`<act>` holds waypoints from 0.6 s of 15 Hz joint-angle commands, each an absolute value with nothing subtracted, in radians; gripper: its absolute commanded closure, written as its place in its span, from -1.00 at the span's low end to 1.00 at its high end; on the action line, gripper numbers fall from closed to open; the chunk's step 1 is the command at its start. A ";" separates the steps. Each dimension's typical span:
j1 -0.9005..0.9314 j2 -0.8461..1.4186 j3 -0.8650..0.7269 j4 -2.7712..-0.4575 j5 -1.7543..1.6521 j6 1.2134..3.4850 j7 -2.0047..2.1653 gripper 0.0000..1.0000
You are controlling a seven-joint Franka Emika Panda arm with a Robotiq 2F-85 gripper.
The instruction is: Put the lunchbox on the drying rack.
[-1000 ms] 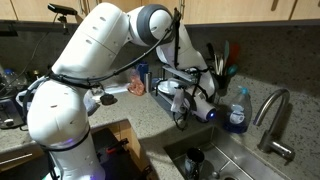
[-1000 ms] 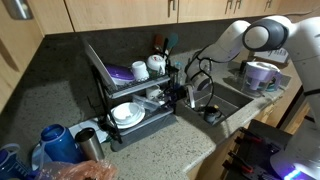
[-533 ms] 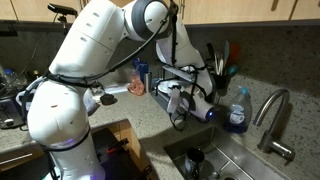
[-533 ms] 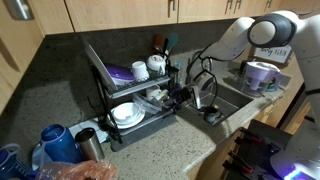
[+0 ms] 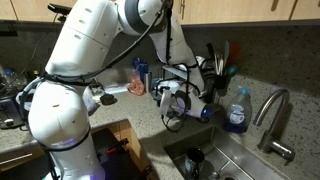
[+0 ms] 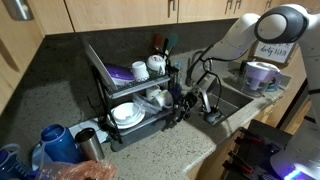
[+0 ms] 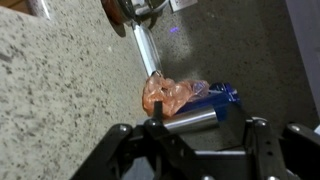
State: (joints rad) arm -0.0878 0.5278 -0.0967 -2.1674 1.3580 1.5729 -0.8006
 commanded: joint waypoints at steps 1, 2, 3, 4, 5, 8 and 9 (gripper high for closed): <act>-0.057 0.396 -0.102 -2.279 1.269 1.590 -0.783 -0.66; -0.047 0.358 -0.102 -2.307 1.240 1.603 -0.772 -0.65; -0.039 0.335 -0.100 -2.324 1.214 1.614 -0.771 -0.72; -0.030 0.301 -0.099 -2.348 1.190 1.632 -0.770 -0.96; -0.021 0.264 -0.097 -2.372 1.165 1.655 -0.764 -0.98; 0.005 0.171 -0.082 -2.428 1.096 1.746 -0.746 -1.00; 0.017 0.143 -0.072 -2.446 1.073 1.796 -0.738 -1.00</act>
State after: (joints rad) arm -0.0123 0.2747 -0.0899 -2.3592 1.1307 1.6825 -0.7925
